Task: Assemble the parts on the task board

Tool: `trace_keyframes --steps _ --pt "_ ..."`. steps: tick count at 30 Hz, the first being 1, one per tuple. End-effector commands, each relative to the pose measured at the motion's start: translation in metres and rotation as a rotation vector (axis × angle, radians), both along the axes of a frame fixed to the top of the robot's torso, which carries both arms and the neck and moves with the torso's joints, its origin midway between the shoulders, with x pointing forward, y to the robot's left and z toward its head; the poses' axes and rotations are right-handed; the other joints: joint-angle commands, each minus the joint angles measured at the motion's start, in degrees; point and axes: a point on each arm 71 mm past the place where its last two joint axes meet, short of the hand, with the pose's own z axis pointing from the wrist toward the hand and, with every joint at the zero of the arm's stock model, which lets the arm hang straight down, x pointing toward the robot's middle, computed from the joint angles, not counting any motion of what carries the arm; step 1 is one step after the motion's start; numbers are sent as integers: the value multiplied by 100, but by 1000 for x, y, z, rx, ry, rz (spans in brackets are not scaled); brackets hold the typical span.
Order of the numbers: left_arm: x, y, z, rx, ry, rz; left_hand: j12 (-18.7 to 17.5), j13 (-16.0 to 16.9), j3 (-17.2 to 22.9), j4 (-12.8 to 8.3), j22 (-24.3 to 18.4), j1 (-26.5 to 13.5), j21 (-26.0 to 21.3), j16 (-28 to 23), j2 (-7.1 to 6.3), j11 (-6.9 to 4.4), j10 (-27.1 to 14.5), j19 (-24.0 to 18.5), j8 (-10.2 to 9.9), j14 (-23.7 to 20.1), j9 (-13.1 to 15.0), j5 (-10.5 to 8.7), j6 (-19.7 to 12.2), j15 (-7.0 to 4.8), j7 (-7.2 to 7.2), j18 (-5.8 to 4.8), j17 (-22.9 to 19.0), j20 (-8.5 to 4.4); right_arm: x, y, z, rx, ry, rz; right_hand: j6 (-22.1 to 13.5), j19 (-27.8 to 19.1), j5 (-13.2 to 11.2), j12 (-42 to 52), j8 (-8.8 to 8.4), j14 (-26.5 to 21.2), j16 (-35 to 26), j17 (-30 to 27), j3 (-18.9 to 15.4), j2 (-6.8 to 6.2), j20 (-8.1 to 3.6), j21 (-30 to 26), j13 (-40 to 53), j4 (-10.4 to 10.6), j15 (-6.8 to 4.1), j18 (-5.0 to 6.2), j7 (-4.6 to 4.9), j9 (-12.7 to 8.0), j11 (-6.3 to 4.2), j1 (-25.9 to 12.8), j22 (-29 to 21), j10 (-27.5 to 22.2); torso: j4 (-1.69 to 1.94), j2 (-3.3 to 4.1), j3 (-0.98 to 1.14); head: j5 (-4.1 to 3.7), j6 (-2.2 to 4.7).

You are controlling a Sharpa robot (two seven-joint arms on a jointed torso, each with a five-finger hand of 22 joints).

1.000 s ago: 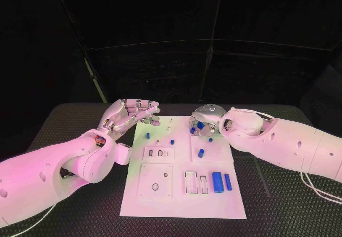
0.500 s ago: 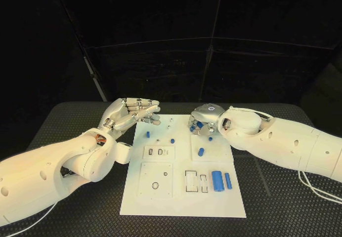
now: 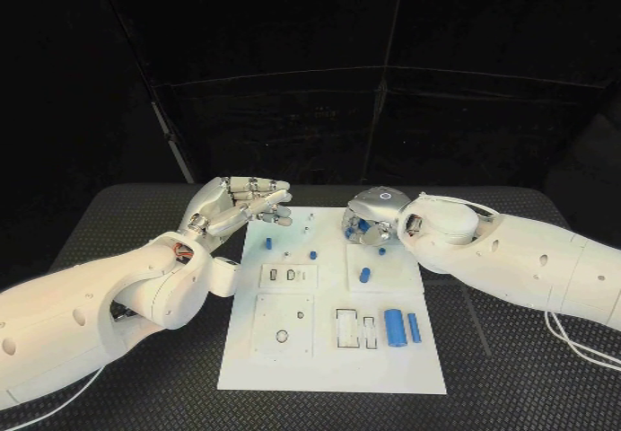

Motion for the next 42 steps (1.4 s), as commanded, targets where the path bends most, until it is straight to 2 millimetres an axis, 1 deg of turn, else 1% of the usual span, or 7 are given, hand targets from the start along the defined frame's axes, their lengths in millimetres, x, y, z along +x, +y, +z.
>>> trace_keyframes --steps 1,8,11,17,28,37,42 --pt "0 0 2 -9 -8 -9 -34 -3 1 -39 -13 -15 -32 -41 64 24 27 -49 -24 17 -6 1 34 41 4 70 -10 11 -2 2 10 94 -34 -18 38 41 -34 1 15 23 32 7 33 50 -21 24 10 -2 -36 -66 12 9 7 7 12 33 -11 -5 -13 11 49" --pt "-1 0 2 -10 -8 -10 -41 -4 -1 -47 -29 -12 -56 -59 69 28 24 -57 -31 16 -6 1 35 46 10 69 -13 16 3 7 17 134 -62 -63 45 38 -69 -14 8 20 37 -2 38 23 -21 28 6 13 -33 -66 13 7 10 -19 14 34 8 -1 -32 36 94" --pt "-1 -1 2 -11 -8 -13 -45 -4 -2 -50 -37 -11 -68 -67 72 31 22 -60 -36 15 -7 1 34 49 13 68 -14 19 7 12 18 142 -70 -77 46 36 -87 -21 2 18 40 -7 39 8 -20 30 5 29 -32 -66 14 5 12 -42 15 36 19 10 -30 53 102" --pt "-2 -1 3 -11 -8 -14 -47 -5 -3 -52 -41 -11 -74 -72 74 33 20 -62 -38 14 -7 0 34 51 15 68 -15 20 13 24 20 172 -99 -84 37 35 -97 -39 -17 15 52 -6 39 -28 -18 35 0 58 -28 -67 16 -1 16 -84 21 26 -1 17 -19 127 78" --pt "-1 -2 2 -12 -8 -13 -51 -5 -4 -56 -48 -9 -86 -80 76 36 16 -67 -43 13 -8 0 32 54 19 67 -16 23 16 43 22 208 -125 -66 7 38 -92 -60 -50 13 69 0 56 -59 -13 44 -8 85 -20 -69 26 -12 28 -115 35 -15 19 72 -29 135 89" --pt "0 -2 2 -12 -9 -11 -60 -6 -18 -79 -99 -8 -178 -130 86 49 3 -126 -68 14 -10 0 30 71 30 63 -23 44 20 53 21 215 -130 -60 -12 41 -86 -66 -69 13 83 8 70 -69 -8 50 -12 105 -13 -71 35 -18 38 -132 46 -45 26 83 -26 146 82" --pt "1 -3 1 -13 -9 -11 -59 -5 -22 -86 -111 -8 -206 -144 90 50 4 -145 -74 18 -9 0 34 75 31 63 -24 49 23 57 19 203 -121 -61 -25 39 -79 -68 -81 12 88 5 76 -81 -3 52 -14 119 -7 -71 39 -22 45 -147 46 -68 27 81 -34 144 72"
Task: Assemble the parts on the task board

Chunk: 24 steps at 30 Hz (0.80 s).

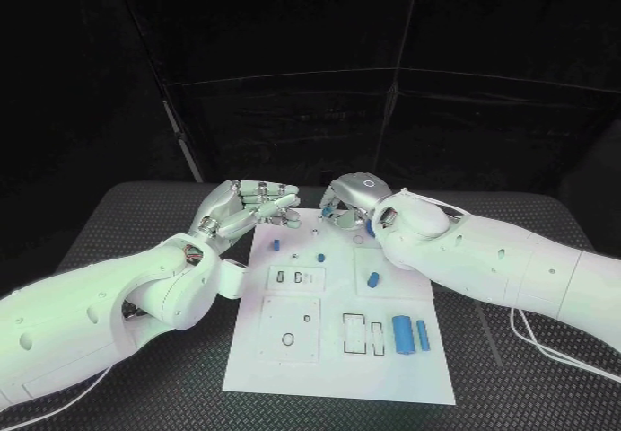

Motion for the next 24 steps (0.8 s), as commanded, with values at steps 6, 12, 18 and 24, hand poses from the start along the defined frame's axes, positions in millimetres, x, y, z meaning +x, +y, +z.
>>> trace_keyframes --steps 6,12,18,24 --pt "0 -3 2 -12 -12 -13 -20 -6 0 -33 -14 -12 -35 -40 49 51 5 -54 -30 -3 -4 1 15 54 12 64 -7 -3 4 7 0 -3 0 7 -34 21 3 -40 -26 12 44 7 7 2 19 32 -7 53 -5 -40 16 -6 14 -66 12 -44 1 5 0 16 -15" --pt "1 -3 2 -13 -11 -13 -20 -5 -2 -35 -18 -12 -48 -46 52 51 5 -63 -32 -2 -4 1 18 56 13 64 -7 0 6 10 -2 -21 22 0 -42 21 8 -38 -34 11 50 6 12 0 23 35 -8 71 0 -41 20 -8 19 -81 16 -61 6 5 -3 23 -30" --pt "1 -3 1 -13 -11 -13 -20 -5 -3 -39 -24 -11 -65 -54 55 53 5 -76 -36 1 -4 0 19 58 14 64 -8 3 8 11 -4 -34 36 -12 -51 20 9 -37 -40 9 50 -3 10 -12 27 36 -7 83 3 -41 23 -9 23 -95 18 -72 -2 6 2 31 -35" --pt "1 -4 1 -14 -10 -17 -21 -5 -6 -42 -28 -11 -77 -60 57 54 3 -84 -39 2 -4 0 20 59 15 64 -8 6 11 12 -6 -48 43 -29 -60 8 26 -36 -46 3 43 -26 4 -27 31 31 -7 102 8 -38 26 -11 28 -116 2 -88 -8 7 -2 26 -62"
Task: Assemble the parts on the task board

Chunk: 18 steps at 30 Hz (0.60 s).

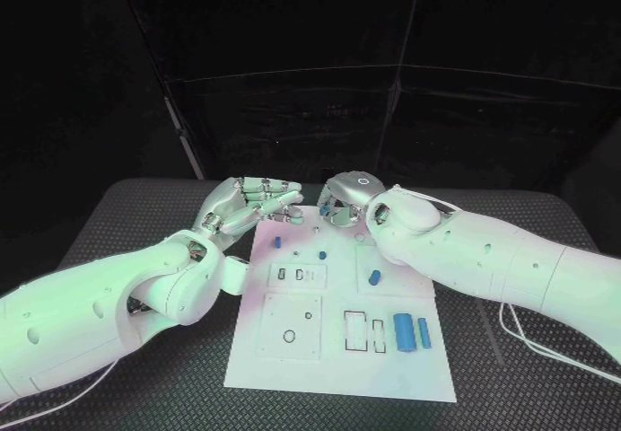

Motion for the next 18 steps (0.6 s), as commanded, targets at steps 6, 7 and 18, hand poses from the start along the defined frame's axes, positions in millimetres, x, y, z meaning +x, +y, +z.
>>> trace_keyframes --steps 6,7,18 --pt "0 -3 2 -12 -10 -18 -24 -6 -10 -45 -12 -14 -34 -47 59 57 -2 -49 -45 -17 -6 0 18 42 19 65 -9 2 3 2 -1 -33 14 -23 -50 -7 35 -17 -18 -6 7 -56 5 -31 36 24 -5 66 12 -34 21 8 3 -78 -30 -77 -5 4 3 -9 -8" --pt "0 -3 2 -12 -10 -18 -25 -7 -12 -47 -15 -16 -45 -53 60 59 -5 -57 -49 -16 -6 0 17 44 21 65 -10 5 3 3 -1 -34 14 -23 -54 -9 36 -18 -20 -8 5 -63 4 -35 37 24 -6 70 13 -34 21 7 4 -82 -32 -83 -5 4 1 -9 -8" --pt "0 -3 1 -10 -6 -18 -29 -9 -18 -52 -17 -19 -69 -67 63 65 -20 -70 -62 -14 -9 0 7 49 27 66 -11 10 1 7 -1 -32 10 -7 -60 -11 39 -19 -22 -10 6 -64 4 -41 39 24 -6 75 15 -34 22 7 5 -86 -31 -94 -11 4 -1 11 -25"
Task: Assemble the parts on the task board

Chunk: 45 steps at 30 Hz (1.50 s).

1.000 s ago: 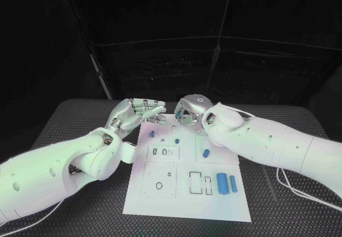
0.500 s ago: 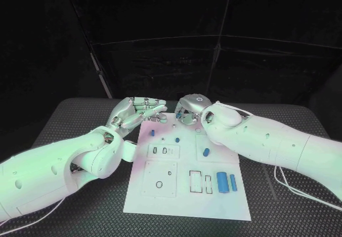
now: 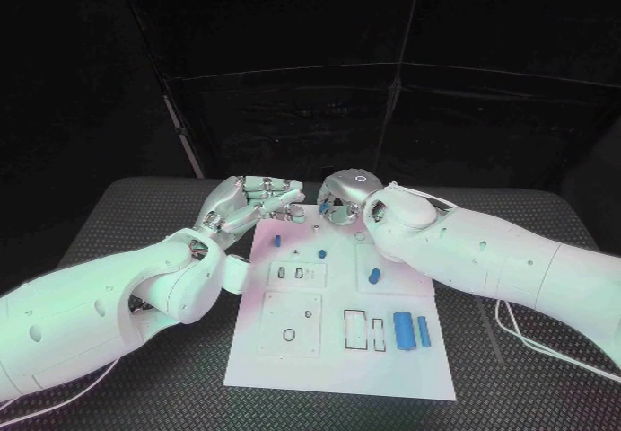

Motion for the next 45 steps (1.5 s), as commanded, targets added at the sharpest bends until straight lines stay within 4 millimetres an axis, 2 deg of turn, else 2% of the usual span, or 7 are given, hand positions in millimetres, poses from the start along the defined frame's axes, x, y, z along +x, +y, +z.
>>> trace_keyframes --steps 1,26,45 --pt "0 -1 2 -8 -7 -12 -29 -9 -2 -36 -5 3 -24 -28 41 44 2 -30 -39 6 -9 0 7 28 28 66 -6 11 -2 3 -2 -18 8 9 -23 -11 39 -20 -17 -10 6 -6 -1 1 39 24 -9 33 15 -34 2 3 -13 -45 -7 -32 -3 -2 -3 9 -13" --pt "1 1 0 -5 -3 -8 -33 -11 -11 -39 -7 -4 -50 -43 41 51 -16 -44 -53 6 -12 0 -4 34 36 66 -7 18 -3 -1 1 1 -21 8 -23 -36 45 -12 -14 -25 -18 -63 -18 -31 44 11 -6 55 19 -27 6 4 -10 -72 -41 -36 -6 3 -3 30 -90" --pt "3 1 0 -4 -2 -5 -34 -11 -12 -40 -7 -4 -56 -47 42 52 -20 -48 -56 6 -12 0 -6 35 37 66 -7 19 -8 3 4 23 -42 32 -29 -42 47 -13 -16 -30 -26 -79 -24 -46 46 8 -6 61 20 -25 7 4 -8 -79 -48 -43 -9 3 -3 22 -104"
